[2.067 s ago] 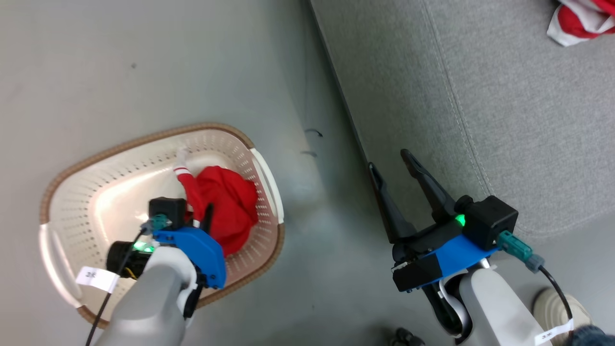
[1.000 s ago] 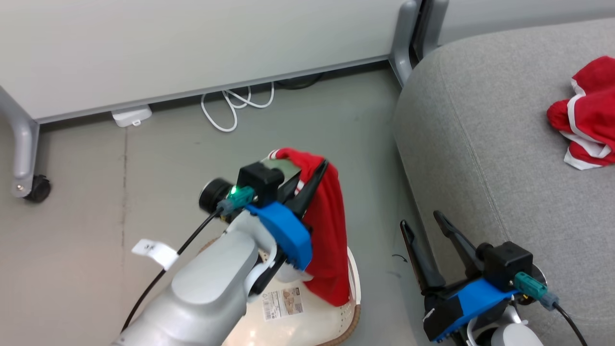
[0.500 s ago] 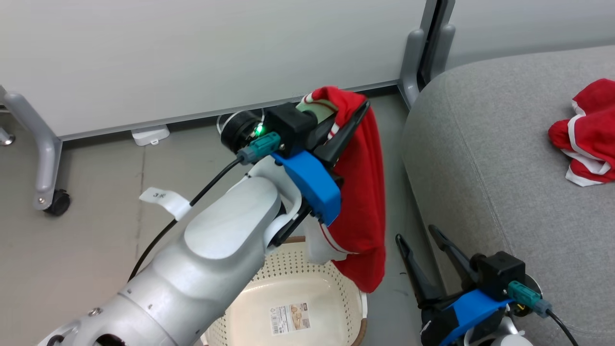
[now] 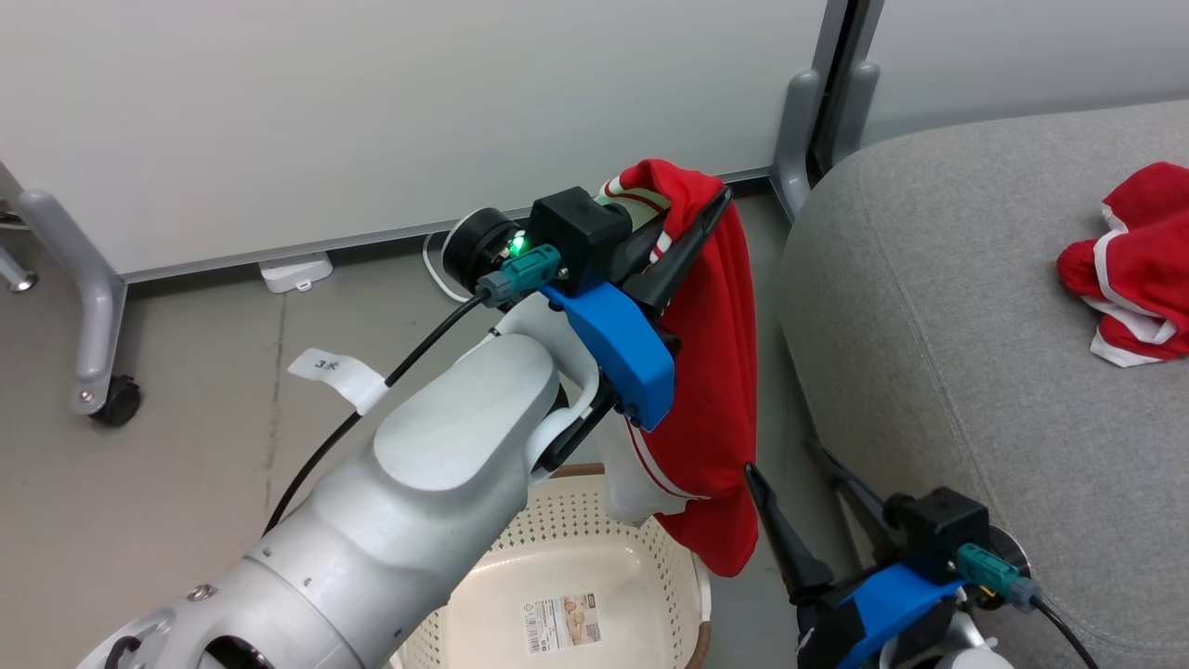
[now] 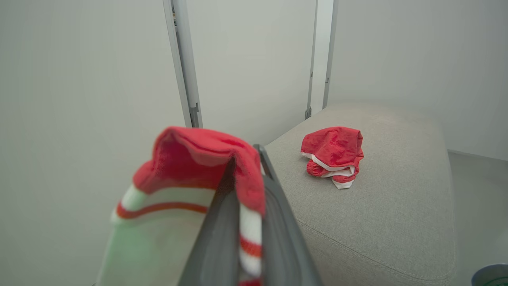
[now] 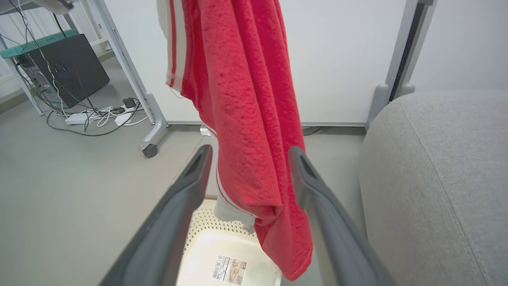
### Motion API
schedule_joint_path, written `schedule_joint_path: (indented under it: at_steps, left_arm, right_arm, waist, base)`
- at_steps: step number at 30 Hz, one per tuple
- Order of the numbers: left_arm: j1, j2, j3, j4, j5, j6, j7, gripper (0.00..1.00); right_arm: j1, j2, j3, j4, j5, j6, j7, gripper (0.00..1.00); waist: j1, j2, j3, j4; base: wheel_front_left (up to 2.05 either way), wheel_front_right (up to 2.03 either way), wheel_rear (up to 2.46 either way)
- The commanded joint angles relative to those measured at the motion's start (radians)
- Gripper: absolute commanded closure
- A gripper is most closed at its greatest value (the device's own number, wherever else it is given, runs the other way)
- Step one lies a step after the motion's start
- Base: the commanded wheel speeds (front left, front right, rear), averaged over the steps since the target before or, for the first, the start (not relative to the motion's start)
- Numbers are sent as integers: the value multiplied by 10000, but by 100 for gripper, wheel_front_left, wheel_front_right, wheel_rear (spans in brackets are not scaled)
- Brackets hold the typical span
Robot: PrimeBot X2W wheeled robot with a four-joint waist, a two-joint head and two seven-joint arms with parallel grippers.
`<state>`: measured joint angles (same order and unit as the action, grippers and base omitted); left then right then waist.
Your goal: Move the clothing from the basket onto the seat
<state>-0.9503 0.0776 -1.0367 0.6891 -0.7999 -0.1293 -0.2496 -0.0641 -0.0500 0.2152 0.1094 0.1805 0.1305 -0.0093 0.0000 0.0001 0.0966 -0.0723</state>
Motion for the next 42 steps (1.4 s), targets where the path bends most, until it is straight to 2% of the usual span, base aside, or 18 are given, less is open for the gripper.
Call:
schedule_joint_path:
  at_steps: [1, 8, 14, 32, 33, 35, 36, 42]
  left_arm:
    - [-121, -24, -19, 64, -42, -18, -76, 100]
    - [-208, -79, -108, 182, -85, -18, -86, 100]
    - [-246, -121, -186, 265, -141, -18, -107, 100]
    - [-328, -232, -435, 368, -360, -18, -160, 100]
    - [-326, -235, -442, 380, -353, -18, -163, 100]
    - [-325, -244, -461, 389, -360, -18, -163, 100]
    - [-326, -245, -475, 394, -373, -18, -160, 100]
    - [-252, -250, -560, 425, -460, -18, -168, 100]
  right_arm:
    - [-205, -8, 108, -32, -113, 5, 66, 0]
    - [-863, -36, 440, 231, -254, 5, 358, 0]
    - [-1856, -162, 763, 947, -146, 5, 733, 0]
    - [-4699, -54, 1905, 4573, 572, 5, 519, 0]
    - [-4796, -48, 1955, 4762, 645, 5, 486, 16]
    - [-4978, -32, 2067, 5118, 783, 5, 399, 80]
    - [-5066, -25, 2125, 5277, 822, 5, 328, 100]
    - [-5352, -3, 2465, 6038, 1195, 5, -38, 100]
  waist:
    - [0, -1, 14, -16]
    - [0, -1, 85, 20]
    - [0, -1, 150, 82]
    - [0, -1, 144, 227]
    - [0, -1, 136, 220]
    - [0, -1, 120, 205]
    - [0, -1, 111, 195]
    - [0, -1, -3, 152]
  base:
    - [0, 0, 0]
    - [0, 0, 0]
    - [0, 0, 0]
    - [0, 0, 0]
    - [0, 0, 0]
    - [0, 0, 0]
    - [0, 0, 0]
    - [0, 0, 0]
